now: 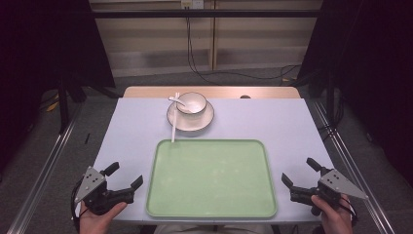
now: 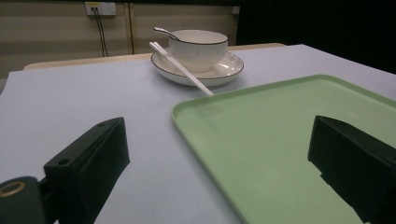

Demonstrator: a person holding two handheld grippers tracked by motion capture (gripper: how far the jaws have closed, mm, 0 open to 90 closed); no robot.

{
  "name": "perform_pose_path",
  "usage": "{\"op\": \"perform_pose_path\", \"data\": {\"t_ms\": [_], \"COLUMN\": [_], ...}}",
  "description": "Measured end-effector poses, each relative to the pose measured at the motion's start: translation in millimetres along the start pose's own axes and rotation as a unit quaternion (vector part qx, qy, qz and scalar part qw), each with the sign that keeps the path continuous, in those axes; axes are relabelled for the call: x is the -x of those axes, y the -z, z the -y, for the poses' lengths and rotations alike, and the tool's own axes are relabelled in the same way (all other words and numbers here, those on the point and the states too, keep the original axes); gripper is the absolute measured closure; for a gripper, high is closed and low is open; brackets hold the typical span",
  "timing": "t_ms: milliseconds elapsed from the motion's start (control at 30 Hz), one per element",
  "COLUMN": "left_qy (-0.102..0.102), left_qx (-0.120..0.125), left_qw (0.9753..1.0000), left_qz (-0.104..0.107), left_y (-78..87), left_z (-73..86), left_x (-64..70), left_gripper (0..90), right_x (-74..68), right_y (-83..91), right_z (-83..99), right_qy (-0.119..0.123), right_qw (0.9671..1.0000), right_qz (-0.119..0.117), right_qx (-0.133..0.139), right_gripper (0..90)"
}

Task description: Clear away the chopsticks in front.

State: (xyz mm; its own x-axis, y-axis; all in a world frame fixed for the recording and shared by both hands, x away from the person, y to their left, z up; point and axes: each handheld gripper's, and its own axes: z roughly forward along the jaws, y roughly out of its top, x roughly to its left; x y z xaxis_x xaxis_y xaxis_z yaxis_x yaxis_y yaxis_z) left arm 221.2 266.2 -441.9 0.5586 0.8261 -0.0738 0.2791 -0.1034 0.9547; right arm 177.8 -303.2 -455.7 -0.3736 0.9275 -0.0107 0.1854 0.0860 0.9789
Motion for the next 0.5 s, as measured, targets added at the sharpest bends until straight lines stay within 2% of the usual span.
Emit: {"op": "perform_pose_path", "data": {"t_ms": [33, 200, 233, 267, 333, 400, 433, 500], "left_qy": [0.006, -0.002, -0.001, 0.003, -0.005, 0.003, -0.003, -0.009], "left_qx": [0.003, -0.003, 0.001, 0.006, 0.005, 0.005, 0.002, -0.002], "left_qw": [1.0, 1.0, 0.9999, 0.9999, 0.9999, 0.9999, 0.9998, 0.9998], "left_qz": [0.002, 0.008, 0.016, 0.012, 0.012, 0.011, 0.02, 0.018], "left_y": [-1.6, -7.1, -8.0, -8.6, -9.8, -12.8, -13.3, -15.7], "left_z": [-0.1, -1.3, -1.6, -2.0, -2.6, -2.8, -2.9, -2.7], "left_x": [1.1, 3.3, 3.3, 4.6, 4.0, 5.0, 4.5, 6.1], "left_gripper": [5.0, 5.1, 5.1, 5.1, 5.1, 5.2, 5.2, 5.6], "right_x": [0.5, 0.1, -0.6, -1.0, -1.8, -2.2, -2.6, -2.8], "right_y": [0.5, 0.3, 0.0, 0.2, 0.1, 0.1, 0.0, -0.2], "right_z": [0.9, 2.2, 2.3, 2.3, 2.3, 2.4, 2.3, 1.7], "right_qy": [-0.004, -0.005, -0.006, -0.006, -0.003, -0.001, -0.002, -0.004], "right_qw": [1.0, 0.9999, 0.9999, 0.9999, 0.9999, 1.0, 1.0, 0.9999], "right_qz": [-0.004, -0.004, -0.001, -0.004, -0.001, -0.004, -0.003, -0.007], "right_qx": [0.003, 0.009, 0.01, 0.009, 0.01, 0.008, 0.008, 0.01], "right_gripper": [0.2, 0.0, 0.0, 0.0, 0.0, 0.0, 0.0, 0.0]}}
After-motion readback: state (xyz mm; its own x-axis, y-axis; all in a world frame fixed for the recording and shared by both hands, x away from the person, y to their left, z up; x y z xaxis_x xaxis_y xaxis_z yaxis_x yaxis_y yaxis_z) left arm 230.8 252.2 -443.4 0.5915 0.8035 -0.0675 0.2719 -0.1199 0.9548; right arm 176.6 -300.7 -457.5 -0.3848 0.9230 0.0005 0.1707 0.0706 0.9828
